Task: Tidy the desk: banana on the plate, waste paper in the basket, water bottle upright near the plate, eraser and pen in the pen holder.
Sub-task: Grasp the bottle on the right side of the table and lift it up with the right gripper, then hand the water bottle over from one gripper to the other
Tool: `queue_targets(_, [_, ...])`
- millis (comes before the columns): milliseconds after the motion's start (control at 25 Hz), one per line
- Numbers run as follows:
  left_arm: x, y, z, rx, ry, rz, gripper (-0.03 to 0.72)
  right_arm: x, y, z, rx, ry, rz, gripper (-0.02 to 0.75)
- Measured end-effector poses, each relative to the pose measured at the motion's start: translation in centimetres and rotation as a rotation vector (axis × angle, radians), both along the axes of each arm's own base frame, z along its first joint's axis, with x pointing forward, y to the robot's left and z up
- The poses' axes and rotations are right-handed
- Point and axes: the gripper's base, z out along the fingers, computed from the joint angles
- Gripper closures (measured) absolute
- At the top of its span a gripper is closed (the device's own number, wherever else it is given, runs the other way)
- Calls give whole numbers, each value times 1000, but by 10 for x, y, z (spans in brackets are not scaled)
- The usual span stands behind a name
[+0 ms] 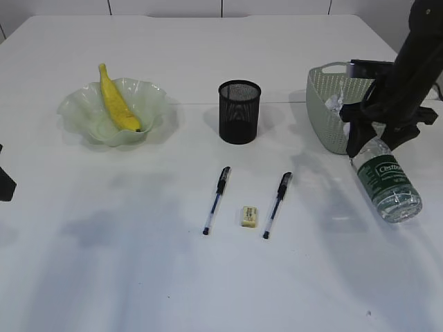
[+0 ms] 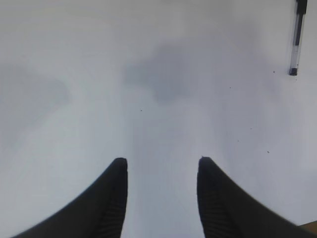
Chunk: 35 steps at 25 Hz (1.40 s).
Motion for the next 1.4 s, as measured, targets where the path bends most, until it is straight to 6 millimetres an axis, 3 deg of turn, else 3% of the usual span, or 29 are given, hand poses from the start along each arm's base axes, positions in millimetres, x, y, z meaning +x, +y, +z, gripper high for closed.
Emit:
queue_targets(240, [0,0,0,0,0,0,371,-5,0,20,2,-36,-11,305])
queue_targets(520, [0,0,0,0,0,0,372,-19,1,69,14,-135,-17,306])
queue_targets(760, [0,0,0,0,0,0,372,-46,3,119,46,-242,-19,306])
queue_targets(880, [0,0,0,0,0,0,372,-65,5,134,69,-263,-10,306])
queue_targets(1400, [0,0,0,0,0,0,372,-158,53,125,99,-301,222,307])
